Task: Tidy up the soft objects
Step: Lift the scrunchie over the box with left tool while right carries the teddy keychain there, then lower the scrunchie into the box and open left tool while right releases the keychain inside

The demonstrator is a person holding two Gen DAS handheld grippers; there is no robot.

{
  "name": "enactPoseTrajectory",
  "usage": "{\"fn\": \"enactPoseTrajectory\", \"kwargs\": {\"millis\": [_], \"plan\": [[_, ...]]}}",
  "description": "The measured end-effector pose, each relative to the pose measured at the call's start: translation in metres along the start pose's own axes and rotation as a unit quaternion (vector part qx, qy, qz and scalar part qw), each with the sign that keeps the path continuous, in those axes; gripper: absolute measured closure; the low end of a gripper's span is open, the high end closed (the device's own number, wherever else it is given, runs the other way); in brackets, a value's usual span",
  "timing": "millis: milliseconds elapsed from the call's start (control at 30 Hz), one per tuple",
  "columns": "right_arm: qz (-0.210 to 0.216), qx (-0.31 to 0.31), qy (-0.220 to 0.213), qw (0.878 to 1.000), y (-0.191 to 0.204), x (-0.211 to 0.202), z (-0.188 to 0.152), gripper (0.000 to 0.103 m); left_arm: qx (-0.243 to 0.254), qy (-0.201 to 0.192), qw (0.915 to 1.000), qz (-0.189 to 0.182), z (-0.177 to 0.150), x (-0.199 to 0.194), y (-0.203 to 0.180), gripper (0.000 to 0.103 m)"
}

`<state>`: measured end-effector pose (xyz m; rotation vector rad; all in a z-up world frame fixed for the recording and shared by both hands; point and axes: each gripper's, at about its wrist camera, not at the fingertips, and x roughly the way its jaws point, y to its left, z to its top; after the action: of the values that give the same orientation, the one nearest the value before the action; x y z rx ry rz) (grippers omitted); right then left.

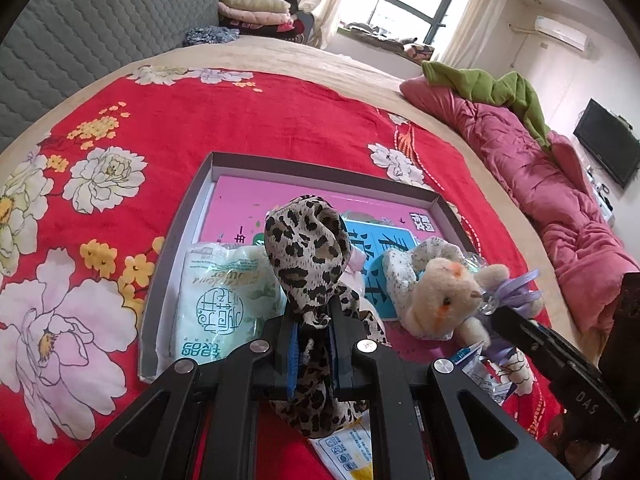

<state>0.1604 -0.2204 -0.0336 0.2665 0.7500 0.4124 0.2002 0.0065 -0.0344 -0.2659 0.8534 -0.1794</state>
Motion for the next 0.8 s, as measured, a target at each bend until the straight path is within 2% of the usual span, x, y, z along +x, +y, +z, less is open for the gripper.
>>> {"fn": "enactPoseTrajectory", "kwargs": {"millis": [333,700,800], "plan": [[-0.026,0.006,0.001,1.0,-0.006,0.003,-0.001,0.077,0.002,0.001,1.0,-0.001,-0.001,0.003,0.0,0.092],[-0.066,-0.002,-0.01,0.998,-0.012,-0.006,-0.001,0.06,0.003,0.002,1.0,-0.005,-0.002,0.006,-0.001,0.091],[-0.07,0.002,-0.01,0.998,-0.014,-0.01,-0.002,0.06,0.001,0.001,1.0,-0.004,-0.002,0.005,-0.001,0.09]]}}
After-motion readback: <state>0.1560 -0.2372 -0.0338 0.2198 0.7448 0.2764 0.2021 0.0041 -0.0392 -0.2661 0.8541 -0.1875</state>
